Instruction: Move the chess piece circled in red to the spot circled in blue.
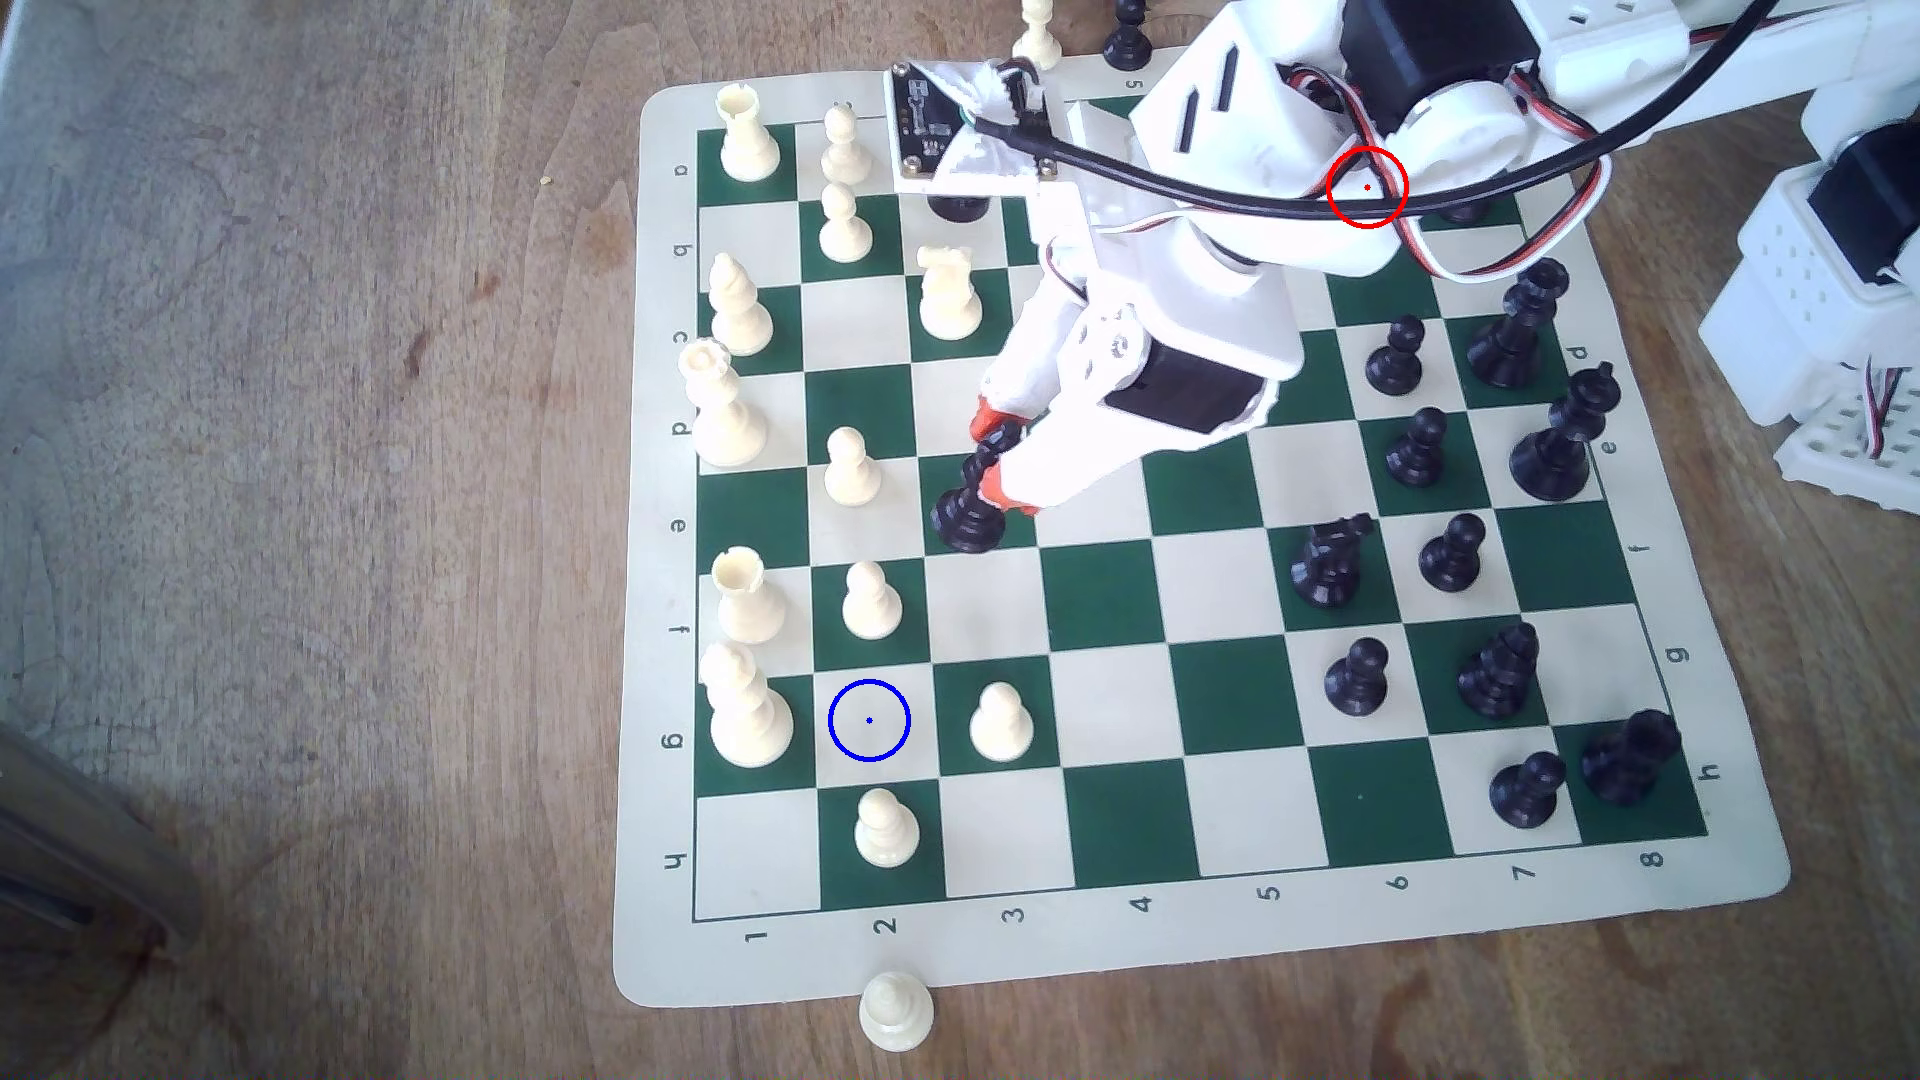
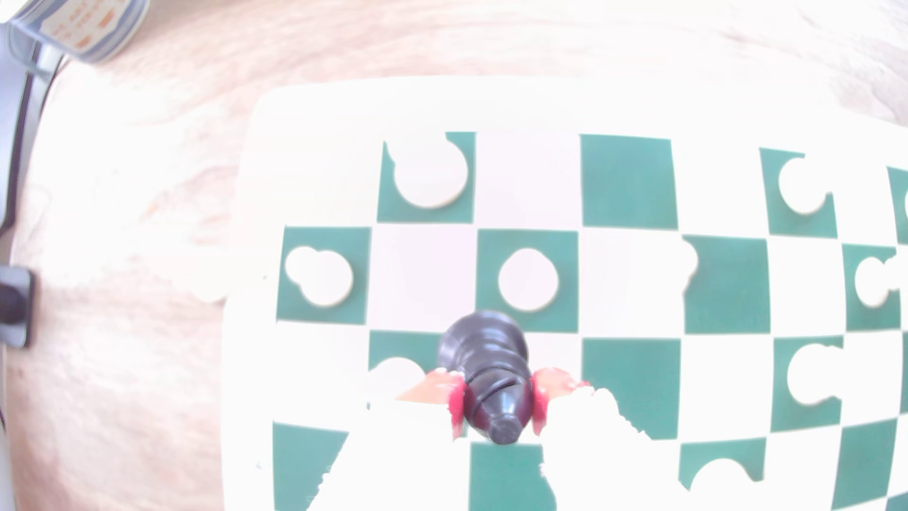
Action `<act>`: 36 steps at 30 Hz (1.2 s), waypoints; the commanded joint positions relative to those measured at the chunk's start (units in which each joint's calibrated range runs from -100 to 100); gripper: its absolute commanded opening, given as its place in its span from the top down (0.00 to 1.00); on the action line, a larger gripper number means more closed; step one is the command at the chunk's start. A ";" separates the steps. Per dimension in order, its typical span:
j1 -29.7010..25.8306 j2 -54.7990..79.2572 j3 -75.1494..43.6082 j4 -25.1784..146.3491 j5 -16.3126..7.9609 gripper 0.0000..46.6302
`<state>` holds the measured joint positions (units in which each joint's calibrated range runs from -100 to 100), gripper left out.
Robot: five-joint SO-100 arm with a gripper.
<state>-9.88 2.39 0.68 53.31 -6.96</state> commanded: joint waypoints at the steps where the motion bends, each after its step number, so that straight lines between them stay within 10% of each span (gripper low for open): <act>1: -1.50 4.23 -13.01 -1.14 0.59 1.00; 36: -3.30 26.64 -30.41 -1.96 -0.05 1.00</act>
<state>-13.64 30.96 -24.63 52.03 -6.86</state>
